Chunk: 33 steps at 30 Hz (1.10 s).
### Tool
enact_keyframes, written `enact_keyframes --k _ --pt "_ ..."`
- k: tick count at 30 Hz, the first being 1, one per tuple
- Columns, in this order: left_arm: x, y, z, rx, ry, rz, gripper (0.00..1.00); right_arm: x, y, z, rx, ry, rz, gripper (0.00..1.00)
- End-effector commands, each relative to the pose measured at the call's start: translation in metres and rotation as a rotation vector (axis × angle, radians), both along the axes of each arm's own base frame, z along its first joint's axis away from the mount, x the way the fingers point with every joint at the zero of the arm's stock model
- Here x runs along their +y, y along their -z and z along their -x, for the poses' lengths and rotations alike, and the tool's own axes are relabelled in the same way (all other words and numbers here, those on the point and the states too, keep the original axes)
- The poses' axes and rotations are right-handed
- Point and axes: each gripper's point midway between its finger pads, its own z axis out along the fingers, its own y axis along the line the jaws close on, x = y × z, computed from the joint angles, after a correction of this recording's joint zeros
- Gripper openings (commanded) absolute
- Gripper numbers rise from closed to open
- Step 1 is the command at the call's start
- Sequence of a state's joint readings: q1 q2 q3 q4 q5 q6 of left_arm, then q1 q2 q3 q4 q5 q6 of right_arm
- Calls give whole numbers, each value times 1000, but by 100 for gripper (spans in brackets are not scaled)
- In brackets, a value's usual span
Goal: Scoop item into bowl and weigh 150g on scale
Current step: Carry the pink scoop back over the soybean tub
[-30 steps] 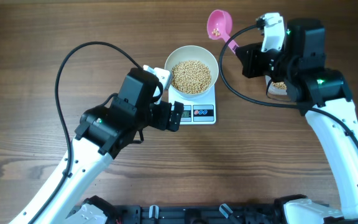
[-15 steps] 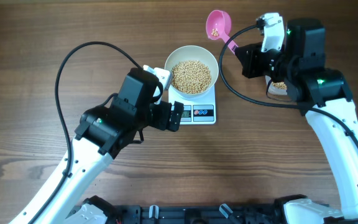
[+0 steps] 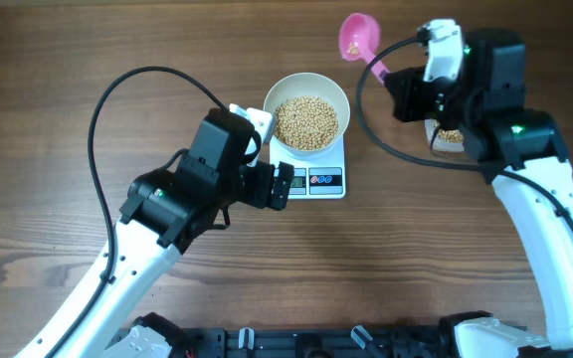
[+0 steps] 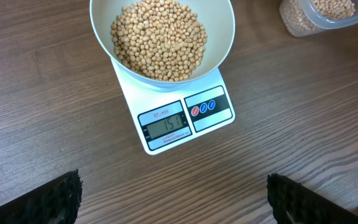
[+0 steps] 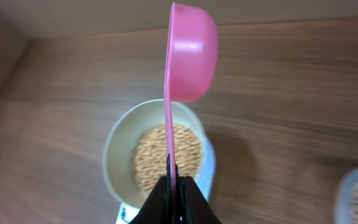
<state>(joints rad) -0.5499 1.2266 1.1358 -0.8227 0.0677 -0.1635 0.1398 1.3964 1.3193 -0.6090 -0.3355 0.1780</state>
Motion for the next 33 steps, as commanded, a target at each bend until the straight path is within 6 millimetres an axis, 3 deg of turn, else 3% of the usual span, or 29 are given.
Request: enact_keyframes --k 1,4,9,13,18,21,27,33 --pt "2 0 0 -4 -12 -4 100 -42 -5 -6 10 142 4 4" --pt "2 0 0 -3 -13 -4 100 -85 6 -3 85 302 -10 4" --pt "2 0 1 -3 -12 -3 100 -135 23 14 188 434 -9 4" --pt "2 0 0 -4 -13 -4 100 -161 36 31 261 502 10 4" --pt "2 0 1 -3 -12 -3 100 -190 48 49 308 540 196 4" --pt "2 0 0 -4 -12 -4 100 -199 52 56 324 526 296 4" --pt "2 0 0 -3 -13 -4 100 -187 55 55 311 390 404 4" --pt "2 0 0 -3 -13 -4 100 -192 65 70 387 343 632 4"
